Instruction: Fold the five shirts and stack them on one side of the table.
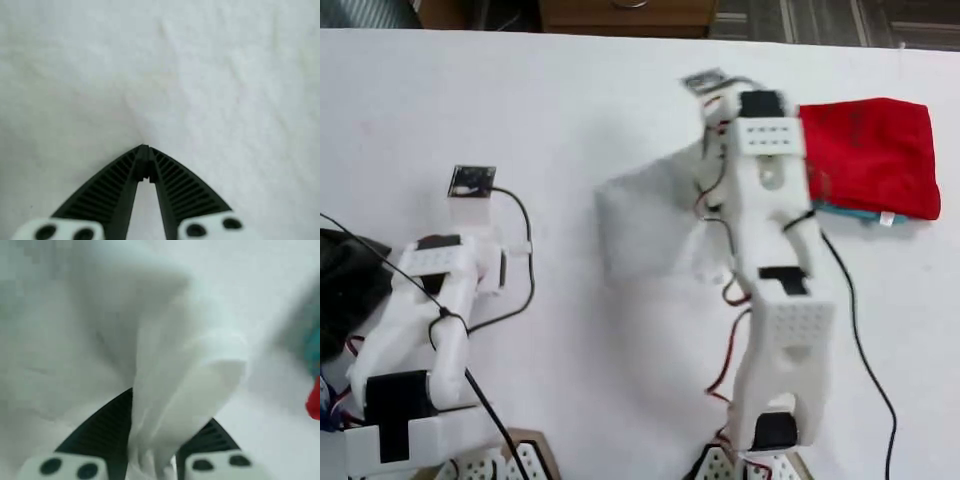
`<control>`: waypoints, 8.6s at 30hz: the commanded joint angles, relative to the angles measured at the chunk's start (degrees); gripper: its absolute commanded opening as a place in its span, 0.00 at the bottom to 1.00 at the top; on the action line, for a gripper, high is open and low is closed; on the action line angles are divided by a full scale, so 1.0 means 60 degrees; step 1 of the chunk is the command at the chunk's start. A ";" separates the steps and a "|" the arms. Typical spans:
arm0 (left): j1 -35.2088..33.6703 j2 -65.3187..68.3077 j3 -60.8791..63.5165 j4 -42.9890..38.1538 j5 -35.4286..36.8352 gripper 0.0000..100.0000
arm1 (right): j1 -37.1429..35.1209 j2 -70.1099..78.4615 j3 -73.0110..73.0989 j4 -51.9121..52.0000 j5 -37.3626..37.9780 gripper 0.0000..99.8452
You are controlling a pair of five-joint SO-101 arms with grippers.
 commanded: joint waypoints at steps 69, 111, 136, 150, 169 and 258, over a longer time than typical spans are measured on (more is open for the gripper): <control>-0.0029 -0.0366 0.0095 -0.0278 -0.0044 0.03 | 0.5751 0.2088 -0.4117 -0.5516 0.3678 0.16; 0.0161 -0.0410 0.0242 -0.0308 -0.0059 0.03 | 0.6234 0.3626 -0.8454 -0.2762 0.1099 0.07; 0.0176 -0.0396 0.0242 -0.0308 -0.0059 0.03 | 0.7260 -0.4022 -0.1275 0.0256 0.1040 0.07; 0.0176 -0.0381 0.0242 -0.0308 -0.0088 0.03 | 0.3260 -1.1275 1.1077 -0.1927 0.1114 0.07; 0.0161 -0.0454 0.0242 -0.0117 -0.0117 0.03 | 0.3099 -1.4513 2.0366 -1.0000 0.1026 0.07; 0.3267 -0.1436 -1.0777 0.9832 -0.2330 0.03 | 0.2894 -1.4557 2.0440 -1.0088 0.1026 0.07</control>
